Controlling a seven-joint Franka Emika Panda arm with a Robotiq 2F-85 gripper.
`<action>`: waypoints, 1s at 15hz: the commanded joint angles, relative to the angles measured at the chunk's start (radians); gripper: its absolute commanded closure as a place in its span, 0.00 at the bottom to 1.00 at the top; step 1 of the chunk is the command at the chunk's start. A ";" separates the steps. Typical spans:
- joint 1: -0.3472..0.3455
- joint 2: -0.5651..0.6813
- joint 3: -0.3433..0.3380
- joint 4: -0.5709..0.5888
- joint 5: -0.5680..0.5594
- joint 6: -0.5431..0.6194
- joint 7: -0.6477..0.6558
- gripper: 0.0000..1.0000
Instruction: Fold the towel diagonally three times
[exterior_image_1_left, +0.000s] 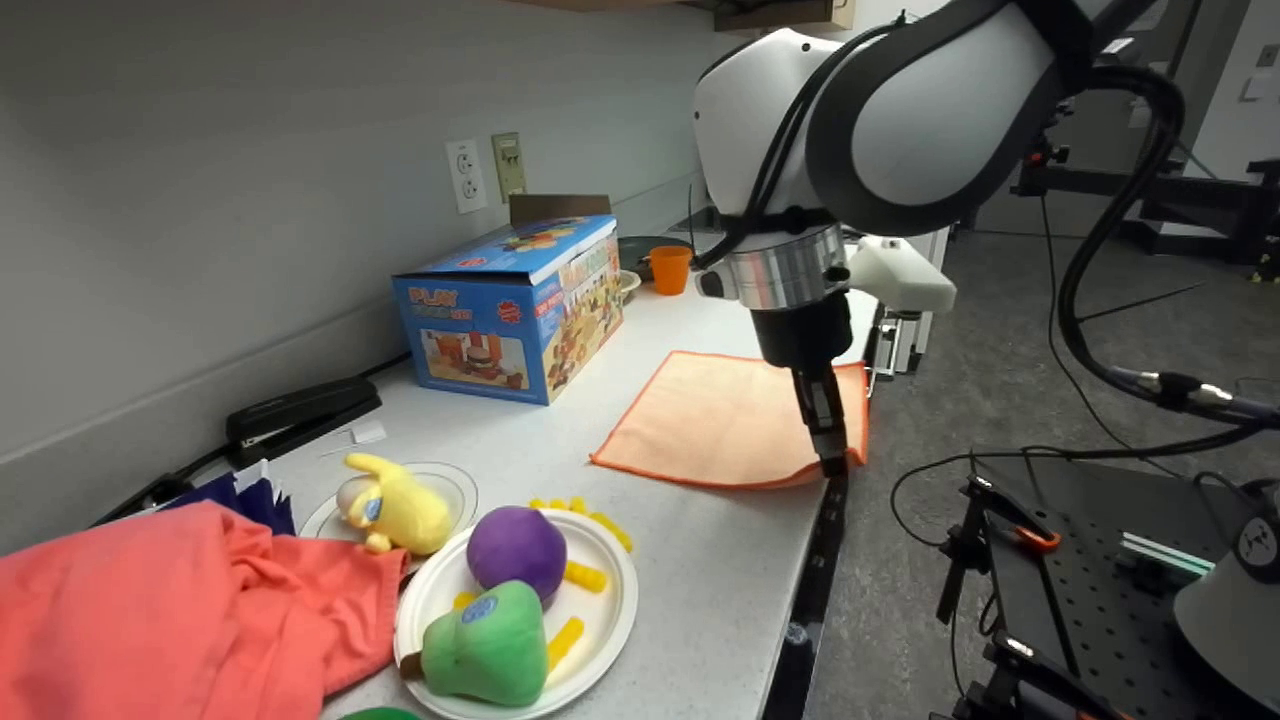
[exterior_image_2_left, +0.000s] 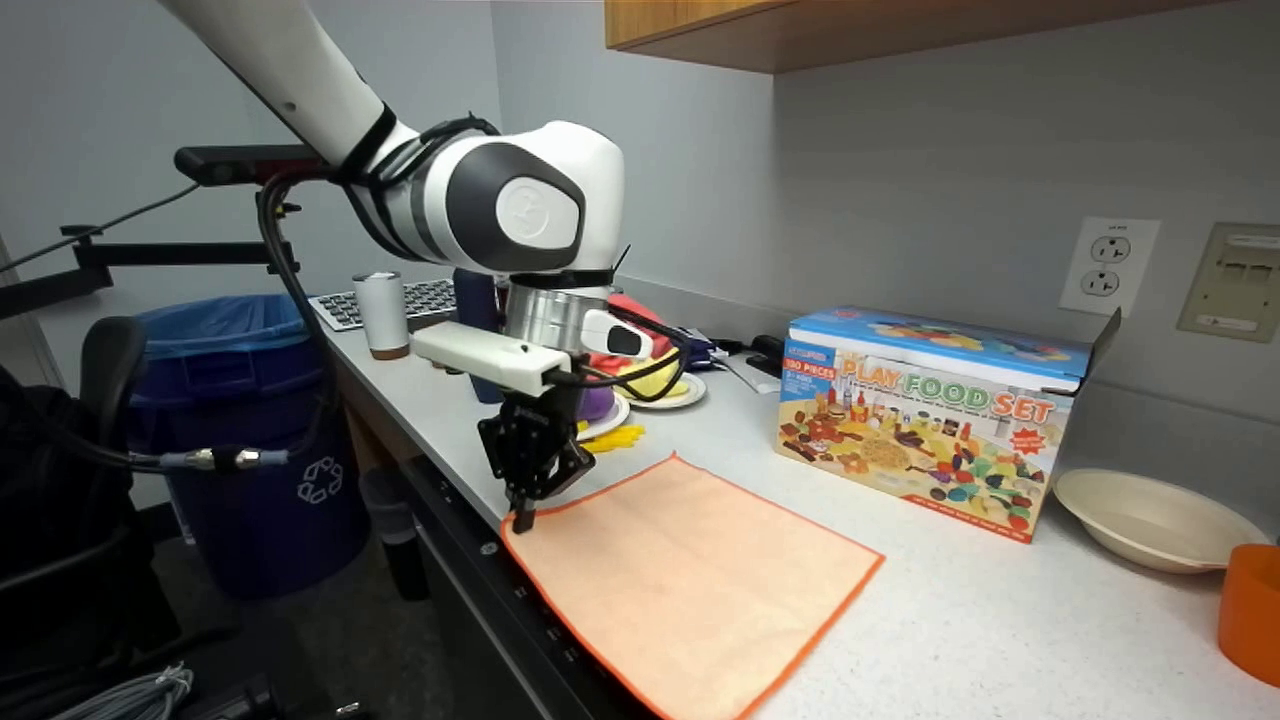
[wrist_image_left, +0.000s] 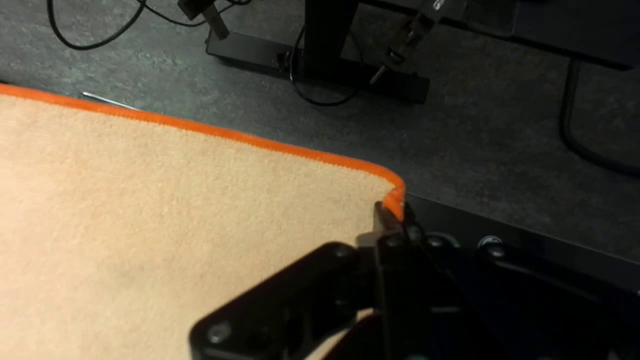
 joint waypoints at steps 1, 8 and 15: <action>0.002 -0.024 -0.012 0.073 -0.009 -0.115 -0.015 1.00; -0.014 0.032 -0.010 0.197 -0.219 -0.008 0.107 1.00; -0.040 0.109 -0.052 0.208 -0.413 0.229 0.372 1.00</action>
